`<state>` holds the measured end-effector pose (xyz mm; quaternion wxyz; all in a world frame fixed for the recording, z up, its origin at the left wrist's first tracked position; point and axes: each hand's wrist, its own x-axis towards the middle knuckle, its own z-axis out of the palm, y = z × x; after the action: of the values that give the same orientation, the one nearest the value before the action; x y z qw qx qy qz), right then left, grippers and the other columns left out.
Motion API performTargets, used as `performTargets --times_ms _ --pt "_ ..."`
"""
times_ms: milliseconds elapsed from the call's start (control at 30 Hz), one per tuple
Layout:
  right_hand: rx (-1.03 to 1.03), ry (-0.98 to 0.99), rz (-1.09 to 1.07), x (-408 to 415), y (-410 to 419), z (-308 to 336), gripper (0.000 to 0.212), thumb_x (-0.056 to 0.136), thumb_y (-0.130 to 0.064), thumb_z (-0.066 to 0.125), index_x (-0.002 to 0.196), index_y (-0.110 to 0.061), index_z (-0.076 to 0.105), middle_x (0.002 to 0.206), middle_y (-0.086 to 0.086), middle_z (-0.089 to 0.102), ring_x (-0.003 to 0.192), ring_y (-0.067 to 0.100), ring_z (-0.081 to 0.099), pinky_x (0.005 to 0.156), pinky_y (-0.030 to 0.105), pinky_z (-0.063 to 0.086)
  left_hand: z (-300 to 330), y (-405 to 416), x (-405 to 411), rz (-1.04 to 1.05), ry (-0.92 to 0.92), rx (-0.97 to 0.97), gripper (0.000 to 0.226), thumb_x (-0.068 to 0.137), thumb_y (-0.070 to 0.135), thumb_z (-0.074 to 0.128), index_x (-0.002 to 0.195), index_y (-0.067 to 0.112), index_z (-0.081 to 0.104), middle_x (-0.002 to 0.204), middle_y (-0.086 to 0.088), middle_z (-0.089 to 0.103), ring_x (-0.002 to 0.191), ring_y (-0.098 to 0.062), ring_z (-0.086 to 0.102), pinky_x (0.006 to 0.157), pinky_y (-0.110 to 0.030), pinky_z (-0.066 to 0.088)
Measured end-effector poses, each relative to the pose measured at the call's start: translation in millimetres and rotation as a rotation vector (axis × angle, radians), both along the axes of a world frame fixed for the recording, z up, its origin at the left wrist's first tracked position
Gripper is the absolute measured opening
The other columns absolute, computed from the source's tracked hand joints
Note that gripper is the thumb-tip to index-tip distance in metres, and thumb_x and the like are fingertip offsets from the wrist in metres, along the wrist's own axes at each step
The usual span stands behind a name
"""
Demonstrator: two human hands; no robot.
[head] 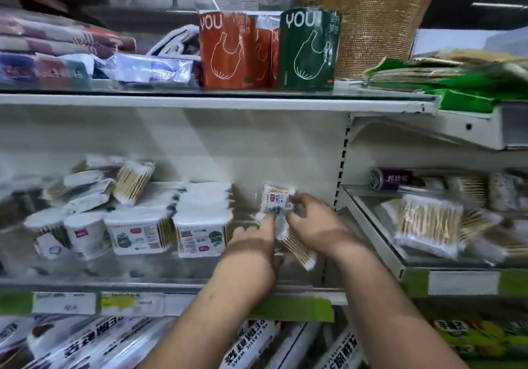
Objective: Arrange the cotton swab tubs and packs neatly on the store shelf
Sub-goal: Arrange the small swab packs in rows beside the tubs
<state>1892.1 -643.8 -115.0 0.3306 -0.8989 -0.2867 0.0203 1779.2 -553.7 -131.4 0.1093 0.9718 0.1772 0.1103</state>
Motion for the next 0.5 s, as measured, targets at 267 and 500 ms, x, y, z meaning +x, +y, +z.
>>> performTargets --times_ms 267,500 --pt "-0.186 -0.347 -0.116 32.4 51.4 10.7 0.041 0.094 -0.021 0.057 0.134 -0.032 0.052 0.135 0.007 0.051 0.123 0.030 0.047 0.099 0.043 0.043 54.6 43.6 10.7 -0.061 -0.081 0.040 0.037 0.094 0.025 0.054 0.131 0.029 0.051 0.124 -0.004 0.063 0.112 -0.026 0.059 0.096 -0.036 0.048" --pt "-0.300 -0.512 -0.092 44.8 67.5 10.3 0.028 0.091 -0.013 0.058 0.118 -0.018 0.062 0.119 0.010 0.060 0.110 0.030 0.057 0.087 0.036 0.046 65.5 94.0 42.3 -0.068 -0.281 0.099 0.023 0.091 0.029 0.056 0.111 0.028 0.066 0.111 0.003 0.067 0.099 -0.019 0.061 0.085 -0.029 0.049"
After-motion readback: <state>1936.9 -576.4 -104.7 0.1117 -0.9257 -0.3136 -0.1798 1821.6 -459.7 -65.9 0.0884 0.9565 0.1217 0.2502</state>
